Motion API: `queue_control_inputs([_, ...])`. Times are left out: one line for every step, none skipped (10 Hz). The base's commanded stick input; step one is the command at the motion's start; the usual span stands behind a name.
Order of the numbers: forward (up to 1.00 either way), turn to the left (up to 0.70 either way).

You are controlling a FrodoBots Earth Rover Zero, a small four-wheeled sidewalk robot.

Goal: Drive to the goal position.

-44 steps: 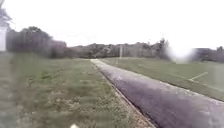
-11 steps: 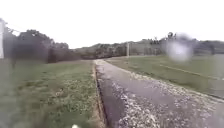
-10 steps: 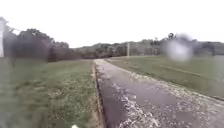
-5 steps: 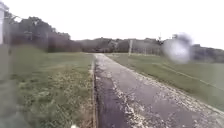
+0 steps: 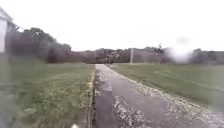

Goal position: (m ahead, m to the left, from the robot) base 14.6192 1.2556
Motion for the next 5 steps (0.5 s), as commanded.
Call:
queue_control_inputs([0.70,0.00])
queue_control_inputs([0.70,0.00])
queue_control_inputs([0.70,0.00])
queue_control_inputs([0.70,0.00])
queue_control_inputs([0.70,0.00])
